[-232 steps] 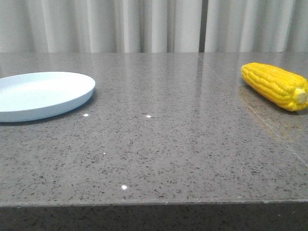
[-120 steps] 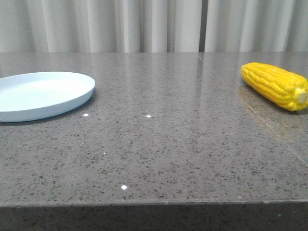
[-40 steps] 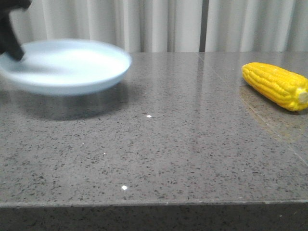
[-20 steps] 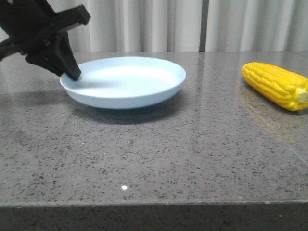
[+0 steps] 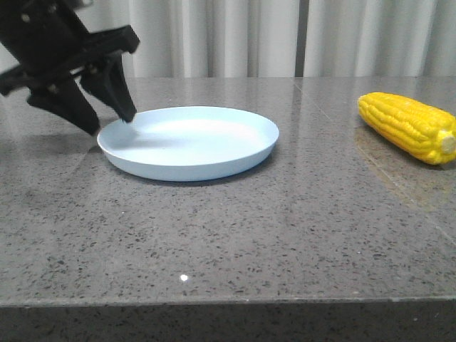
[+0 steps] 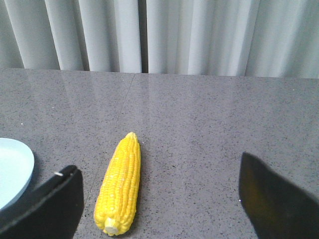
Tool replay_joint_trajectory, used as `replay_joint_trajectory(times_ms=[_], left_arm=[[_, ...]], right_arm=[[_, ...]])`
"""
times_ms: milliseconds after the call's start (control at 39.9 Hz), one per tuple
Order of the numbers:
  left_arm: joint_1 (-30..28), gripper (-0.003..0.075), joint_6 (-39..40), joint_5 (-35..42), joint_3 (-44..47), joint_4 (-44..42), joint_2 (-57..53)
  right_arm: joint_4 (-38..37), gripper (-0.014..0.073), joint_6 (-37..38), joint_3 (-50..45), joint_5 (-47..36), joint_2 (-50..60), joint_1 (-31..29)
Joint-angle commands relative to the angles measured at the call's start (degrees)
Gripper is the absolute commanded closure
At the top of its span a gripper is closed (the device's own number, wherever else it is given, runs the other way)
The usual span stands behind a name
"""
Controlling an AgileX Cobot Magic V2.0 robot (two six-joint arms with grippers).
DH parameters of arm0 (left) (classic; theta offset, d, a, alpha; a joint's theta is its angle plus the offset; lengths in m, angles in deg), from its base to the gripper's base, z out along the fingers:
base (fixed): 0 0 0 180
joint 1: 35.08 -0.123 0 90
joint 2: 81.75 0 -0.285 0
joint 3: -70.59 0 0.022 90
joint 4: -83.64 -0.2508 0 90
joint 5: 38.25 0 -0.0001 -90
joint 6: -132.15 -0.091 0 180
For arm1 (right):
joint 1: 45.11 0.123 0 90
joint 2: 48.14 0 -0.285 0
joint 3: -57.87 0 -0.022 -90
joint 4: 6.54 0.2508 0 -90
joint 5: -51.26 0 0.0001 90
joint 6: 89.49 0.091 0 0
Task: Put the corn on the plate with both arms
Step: 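Push the plate with the left gripper toward the table center, then lift the left gripper away from the plate and withdraw it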
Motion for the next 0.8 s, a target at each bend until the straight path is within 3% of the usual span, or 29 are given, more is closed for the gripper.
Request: replay_joint_trajectory(times_ms=[0,150,225,451,601,776], left_arm=[[0.4,0.0360,3.6,1.7,-1.7,-6.0,-6.7],[0.4,0.0581,14.4,-0.9,-0.5,-23.2,-12.1],[0.4,0.0641,18.8,-0.9,1.7,-29.5,-15.5],[0.4,0.0715,19.9,4.3,12.4,-32.3,-27.5],[0.7,0.0741,19.3,16.0,24.3,-32.3,-39.2],[0.7,0.0741,19.3,24.2,37.2,-32.7,-55.2]], right_arm=[[0.3,-0.0059,-0.5,2.3,-4.4,-0.8,-0.2],[0.3,-0.0059,-0.5,2.3,-4.4,-0.8,-0.2],[0.3,-0.0059,-0.5,2.3,-4.4,-0.8,-0.2],[0.3,-0.0059,-0.5,2.3,-4.4,-0.8,-0.2],[0.3,-0.0059,-0.5,2.3,-4.4,-0.8,-0.2],[0.3,-0.0059,-0.5,2.3,-4.4,-0.8,-0.2]])
